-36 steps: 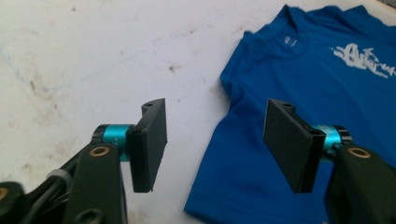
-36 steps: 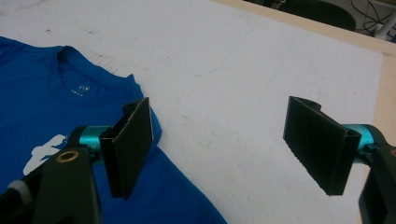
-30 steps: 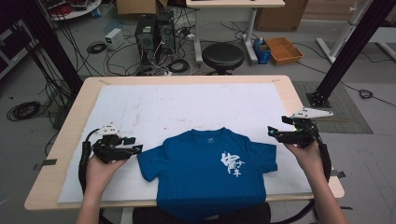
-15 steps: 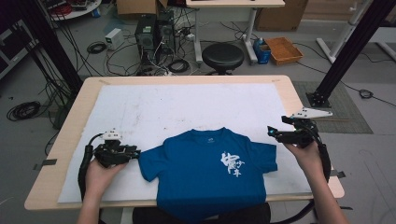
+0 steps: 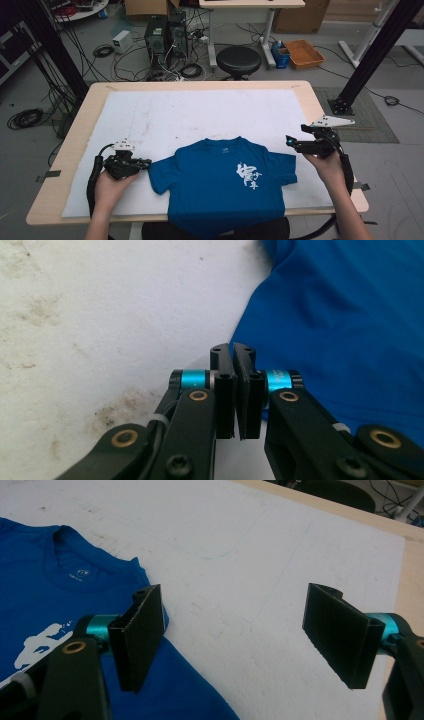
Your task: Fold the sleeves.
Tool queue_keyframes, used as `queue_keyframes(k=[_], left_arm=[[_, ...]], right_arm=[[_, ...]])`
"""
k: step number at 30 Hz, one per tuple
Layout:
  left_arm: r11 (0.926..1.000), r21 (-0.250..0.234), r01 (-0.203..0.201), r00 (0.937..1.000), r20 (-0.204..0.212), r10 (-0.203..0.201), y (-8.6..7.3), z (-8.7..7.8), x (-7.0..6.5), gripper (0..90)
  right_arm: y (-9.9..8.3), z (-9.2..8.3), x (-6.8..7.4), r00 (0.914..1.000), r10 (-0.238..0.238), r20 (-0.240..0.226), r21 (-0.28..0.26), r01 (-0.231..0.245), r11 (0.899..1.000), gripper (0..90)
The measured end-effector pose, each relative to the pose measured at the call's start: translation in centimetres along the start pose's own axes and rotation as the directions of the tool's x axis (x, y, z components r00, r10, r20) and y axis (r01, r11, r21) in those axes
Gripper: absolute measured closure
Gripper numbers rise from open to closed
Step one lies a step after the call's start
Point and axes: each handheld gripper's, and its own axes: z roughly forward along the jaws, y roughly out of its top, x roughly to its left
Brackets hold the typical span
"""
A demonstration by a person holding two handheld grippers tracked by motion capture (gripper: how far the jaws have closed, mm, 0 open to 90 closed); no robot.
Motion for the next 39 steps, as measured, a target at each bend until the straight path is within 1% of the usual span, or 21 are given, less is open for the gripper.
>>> queue_keyframes(k=[2, 6, 10, 11, 12, 13, 14, 15, 16, 17, 18, 20, 22, 26, 29, 30, 32, 34, 36, 37, 39], left_arm=[[0.999, -0.03, 0.032, 0.9991, 0.028, -0.032, 0.7, -0.4, -0.6, 87.6], [0.9971, -0.065, 0.04, 0.9955, 0.089, -0.034, 2.4, -0.8, -2.5, 87.7], [0.993, -0.1, 0.063, 0.9842, 0.171, -0.045, 4.0, -0.3, -4.6, 87.7], [0.993, -0.1, 0.063, 0.9842, 0.171, -0.045, 4.0, -0.3, -4.6, 87.7], [0.9921, -0.107, 0.066, 0.9813, 0.187, -0.045, 4.5, -0.1, -5.1, 87.7], [0.9891, -0.122, 0.083, 0.9747, 0.217, -0.055, 5.4, 0.6, -6.2, 87.7], [0.9887, -0.125, 0.083, 0.9721, 0.229, -0.053, 5.8, 1.0, -6.7, 87.6], [0.9887, -0.125, 0.083, 0.9721, 0.229, -0.053, 5.8, 1.0, -6.7, 87.6], [0.9884, -0.129, 0.08, 0.9698, 0.239, -0.047, 6.7, 2.0, -7.8, 87.7], [0.989, -0.125, 0.079, 0.9678, 0.247, -0.045, 7.1, 2.6, -8.3, 87.6], [0.989, -0.125, 0.079, 0.9678, 0.247, -0.045, 7.1, 2.6, -8.3, 87.6], [0.9944, -0.096, 0.044, 0.9719, 0.234, -0.02, 7.8, 4.7, -9.6, 87.6], [0.9956, -0.084, 0.04, 0.971, 0.238, -0.019, 8.1, 6.1, -10.1, 87.6], [0.9988, -0.049, -0.004, 0.9718, 0.235, 0.015, 8.4, 8.5, -10.8, 87.5], [0.998, -0.052, -0.037, 0.9725, 0.228, 0.048, 8.4, 9.7, -11.0, 86.6], [0.9975, -0.055, -0.045, 0.9732, 0.223, 0.056, 8.4, 9.9, -11.0, 82.5], [0.9957, -0.079, -0.049, 0.9772, 0.203, 0.064, 8.4, 10.1, -11.1, 66.7], [0.9929, -0.096, -0.071, 0.9784, 0.187, 0.088, 8.4, 9.7, -11.0, 62.6], [0.9914, -0.107, -0.076, 0.9799, 0.176, 0.094, 8.4, 9.3, -10.9, 55.2], [0.9864, -0.14, -0.086, 0.9815, 0.158, 0.108, 8.3, 8.3, -10.6, 53.9], [0.9814, -0.162, -0.103, 0.9855, 0.117, 0.123, 8.0, 7.2, -10.1, 50.3]], right_arm=[[0.0, 0.0, 0.0, 1.0, 0.0, 0.0, -0.003, 0.0, 1.0, 24.6], [0.0, -0.1, -0.1, 1.0, 0.002, 0.0, -0.007, -0.002, 1.0, 24.6], [0.1, -0.1, -0.2, 1.0, 0.004, 0.001, -0.006, -0.004, 1.0, 24.6], [0.1, -0.2, -0.2, 1.0, 0.005, 0.002, -0.007, -0.005, 1.0, 24.6], [0.1, -0.2, -0.2, 1.0, 0.005, 0.001, -0.008, -0.005, 1.0, 24.6], [0.1, -0.2, -0.2, 1.0, 0.003, 0.003, -0.013, -0.003, 1.0, 24.6], [0.2, -0.3, -0.2, 1.0, 0.005, 0.003, -0.014, -0.005, 1.0, 24.6], [0.2, -0.3, -0.2, 1.0, 0.005, 0.003, -0.014, -0.005, 1.0, 24.6], [0.2, -0.4, -0.3, 1.0, 0.005, 0.007, -0.014, -0.005, 1.0, 24.6], [0.2, -0.4, -0.3, 1.0, 0.003, 0.009, -0.015, -0.002, 1.0, 24.6], [0.2, -0.5, -0.4, 1.0, 0.001, 0.008, -0.018, -0.001, 1.0, 24.6], [0.1, -0.5, -0.4, 0.9999, 0.007, 0.012, -0.016, -0.006, 1.0, 24.6], [0.1, -0.6, -0.6, 0.9999, 0.008, 0.014, -0.016, -0.008, 1.0, 24.6], [-0.2, -0.4, -0.8, 0.9998, 0.012, 0.016, -0.008, -0.012, 1.0, 24.8], [-0.3, -0.3, -0.9, 0.9996, 0.018, 0.02, 0.001, -0.018, 1.0, 25.1], [-0.3, -0.3, -0.9, 0.9996, 0.017, 0.022, 0.002, -0.017, 1.0, 25.1], [-0.4, -0.3, -1.0, 0.9996, 0.016, 0.023, 0.007, -0.016, 1.0, 25.2], [-0.6, -0.2, -1.1, 0.9995, 0.024, 0.02, 0.014, -0.024, 1.0, 26.2], [-0.8, -0.2, -1.3, 0.9995, 0.025, 0.02, 0.024, -0.026, 0.999, 28.7], [-0.9, -0.1, -1.3, 0.9993, 0.033, 0.019, 0.031, -0.033, 0.999, 29.3], [-1.2, -0.1, -1.4, 0.9992, 0.038, 0.014, 0.044, -0.039, 0.998, 33.8]])
